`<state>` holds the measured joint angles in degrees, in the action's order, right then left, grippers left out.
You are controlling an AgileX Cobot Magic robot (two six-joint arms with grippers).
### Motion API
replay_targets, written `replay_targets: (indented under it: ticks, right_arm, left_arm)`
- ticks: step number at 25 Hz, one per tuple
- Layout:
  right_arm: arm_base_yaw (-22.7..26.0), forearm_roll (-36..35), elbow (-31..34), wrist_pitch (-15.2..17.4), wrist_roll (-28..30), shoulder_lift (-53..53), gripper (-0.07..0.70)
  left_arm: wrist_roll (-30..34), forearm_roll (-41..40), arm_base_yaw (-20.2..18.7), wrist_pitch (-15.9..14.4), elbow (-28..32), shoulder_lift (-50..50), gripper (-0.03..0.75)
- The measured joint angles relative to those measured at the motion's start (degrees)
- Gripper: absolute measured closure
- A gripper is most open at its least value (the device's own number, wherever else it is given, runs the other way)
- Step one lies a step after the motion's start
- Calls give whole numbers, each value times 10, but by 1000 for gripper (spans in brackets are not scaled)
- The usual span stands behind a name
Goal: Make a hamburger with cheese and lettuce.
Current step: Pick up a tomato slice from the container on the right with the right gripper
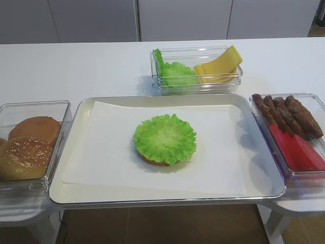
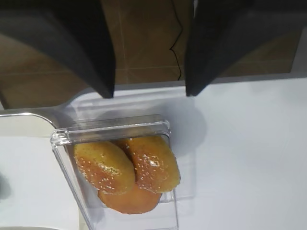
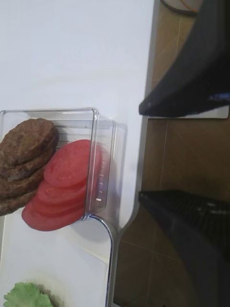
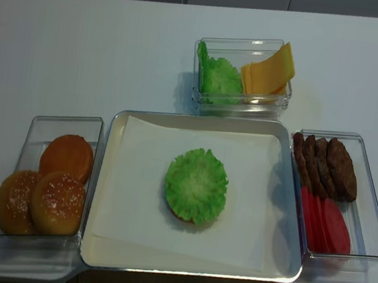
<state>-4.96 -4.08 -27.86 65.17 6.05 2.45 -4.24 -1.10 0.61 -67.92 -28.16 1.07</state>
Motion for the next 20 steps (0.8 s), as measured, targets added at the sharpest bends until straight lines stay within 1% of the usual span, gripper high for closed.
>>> replay_targets:
  ticks: [20]
  right_arm:
    - [0,0,0,0,0,0,239]
  left_arm:
    - [0,0,0,0,0,0,357]
